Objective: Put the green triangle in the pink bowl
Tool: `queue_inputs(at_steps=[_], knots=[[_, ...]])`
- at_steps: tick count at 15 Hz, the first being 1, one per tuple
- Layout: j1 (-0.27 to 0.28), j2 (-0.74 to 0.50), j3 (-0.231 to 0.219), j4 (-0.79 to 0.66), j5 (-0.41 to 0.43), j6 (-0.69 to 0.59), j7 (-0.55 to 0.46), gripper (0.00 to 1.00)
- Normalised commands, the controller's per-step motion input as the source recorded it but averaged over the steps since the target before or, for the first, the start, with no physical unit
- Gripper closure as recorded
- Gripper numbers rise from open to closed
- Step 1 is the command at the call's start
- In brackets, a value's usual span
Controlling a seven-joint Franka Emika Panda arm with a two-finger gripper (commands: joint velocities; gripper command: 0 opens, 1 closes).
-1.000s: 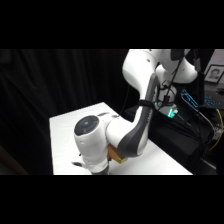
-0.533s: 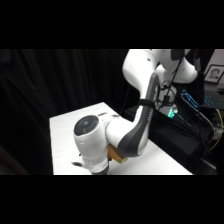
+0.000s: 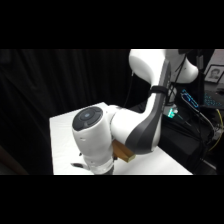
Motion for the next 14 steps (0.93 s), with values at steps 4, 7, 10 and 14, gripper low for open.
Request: queue_inputs(at_steps=[4,7,10,14], knots=[[0.050,-0.35,-0.041,-0.05,-0.027,-0.32,0.09,0.95],[0.015,-0.31,-0.037,-0.04,-0.041,-0.27,0.07,0.95],[-0.024,-0.30,-0.026,-0.11,-0.034,-0.19,0.06,0.95],[-0.069,-0.39,-0.018,-0.30,-0.016,-0.08,0.05,0.95]])
